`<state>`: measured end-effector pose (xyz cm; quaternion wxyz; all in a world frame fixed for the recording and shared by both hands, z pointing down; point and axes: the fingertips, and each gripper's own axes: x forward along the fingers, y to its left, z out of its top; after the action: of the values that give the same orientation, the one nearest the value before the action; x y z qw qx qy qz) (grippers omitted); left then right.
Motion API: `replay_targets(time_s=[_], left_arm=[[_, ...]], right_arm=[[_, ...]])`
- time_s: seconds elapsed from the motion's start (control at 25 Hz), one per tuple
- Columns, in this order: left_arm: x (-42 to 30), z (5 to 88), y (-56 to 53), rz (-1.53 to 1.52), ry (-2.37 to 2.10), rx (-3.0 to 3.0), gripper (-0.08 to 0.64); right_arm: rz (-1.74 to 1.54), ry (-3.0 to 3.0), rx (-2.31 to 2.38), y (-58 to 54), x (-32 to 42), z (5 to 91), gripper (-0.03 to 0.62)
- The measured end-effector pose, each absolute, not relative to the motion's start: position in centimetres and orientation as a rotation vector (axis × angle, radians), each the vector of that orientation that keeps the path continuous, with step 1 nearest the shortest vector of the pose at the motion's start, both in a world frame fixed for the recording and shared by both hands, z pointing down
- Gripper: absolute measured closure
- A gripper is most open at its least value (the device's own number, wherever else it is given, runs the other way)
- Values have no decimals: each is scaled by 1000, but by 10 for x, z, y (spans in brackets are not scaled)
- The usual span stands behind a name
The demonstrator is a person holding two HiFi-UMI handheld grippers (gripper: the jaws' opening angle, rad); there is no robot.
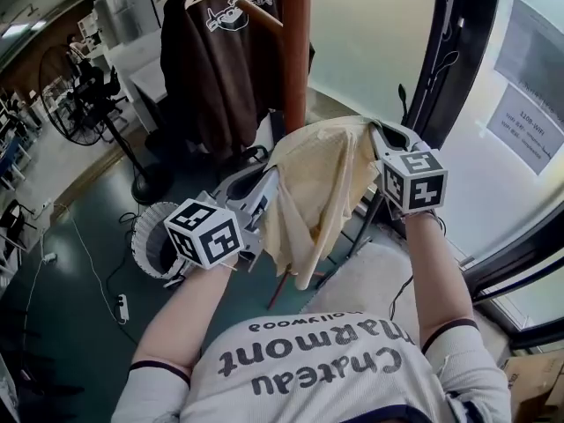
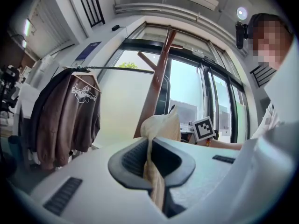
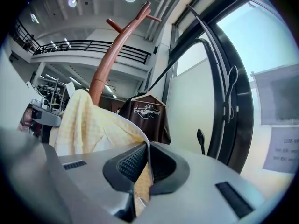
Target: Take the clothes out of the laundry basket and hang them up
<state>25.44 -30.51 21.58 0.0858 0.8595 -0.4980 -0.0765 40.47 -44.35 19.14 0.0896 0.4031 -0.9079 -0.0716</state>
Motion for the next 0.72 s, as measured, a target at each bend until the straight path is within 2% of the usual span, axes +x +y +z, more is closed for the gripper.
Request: replay_targets(time_s=[0.56, 0.72], left_arm=[[271, 219, -300, -322, -1344, 2686, 532], [280, 219, -278, -390, -1157, 2734, 474]], right_arm=[[329, -2832, 1136, -402, 371, 263, 561], [456, -2845, 1198, -391, 367, 267, 560]])
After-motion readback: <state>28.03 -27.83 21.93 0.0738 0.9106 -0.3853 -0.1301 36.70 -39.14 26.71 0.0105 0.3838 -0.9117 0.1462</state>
